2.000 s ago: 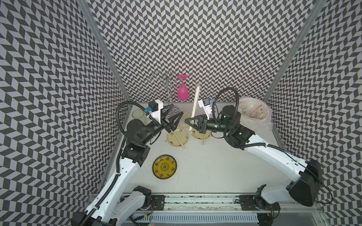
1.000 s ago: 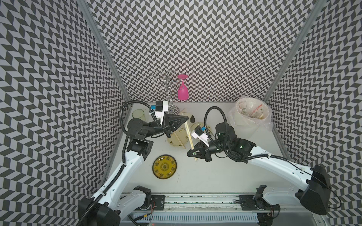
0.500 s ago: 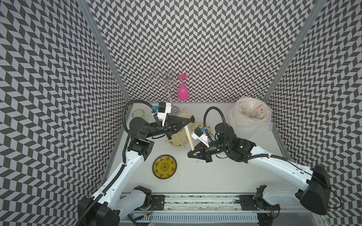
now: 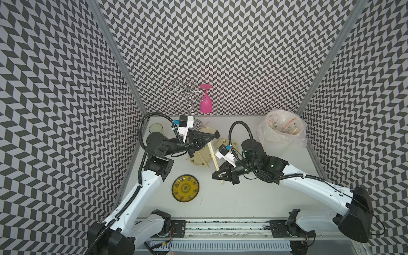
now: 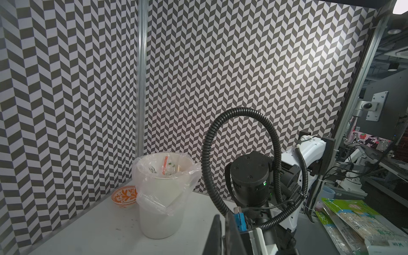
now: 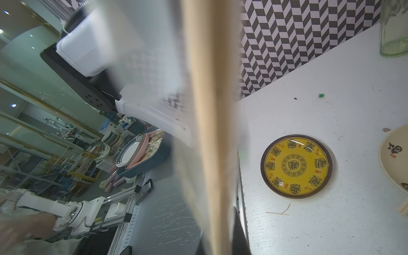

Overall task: Remove the packaging of disposable chopsticks
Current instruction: Remove the packet bag from the disposable chopsticks.

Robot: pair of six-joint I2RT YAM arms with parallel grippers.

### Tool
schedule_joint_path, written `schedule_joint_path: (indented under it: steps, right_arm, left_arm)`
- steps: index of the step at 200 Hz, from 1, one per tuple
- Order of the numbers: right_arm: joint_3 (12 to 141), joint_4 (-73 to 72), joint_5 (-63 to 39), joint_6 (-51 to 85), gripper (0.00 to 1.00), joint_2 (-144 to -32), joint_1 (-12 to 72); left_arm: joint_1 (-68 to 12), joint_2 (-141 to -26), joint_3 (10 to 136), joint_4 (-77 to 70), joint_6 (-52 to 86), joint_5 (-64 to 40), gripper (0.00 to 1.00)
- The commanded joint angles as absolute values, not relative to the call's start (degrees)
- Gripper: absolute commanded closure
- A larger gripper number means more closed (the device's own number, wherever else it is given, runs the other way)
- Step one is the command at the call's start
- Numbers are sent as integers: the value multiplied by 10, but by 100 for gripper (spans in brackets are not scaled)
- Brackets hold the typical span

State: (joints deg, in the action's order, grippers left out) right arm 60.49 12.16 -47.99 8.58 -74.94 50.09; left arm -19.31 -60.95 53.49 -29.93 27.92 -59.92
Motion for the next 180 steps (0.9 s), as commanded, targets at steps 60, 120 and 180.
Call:
schedule_joint_path:
  steps: [60,120,180]
  right_arm:
    - [623,123,-494,73,100,-746,509]
    - [642,86,-517,128,100,-737,532]
    - [642,27,-538,180,100,-730,543]
  left_arm:
    - [-193,-601,551,-268,238,-549,100]
    - [-211,-618,564,-142,132,-343,100]
    - [-254,-603,552,-120,63,-260,100]
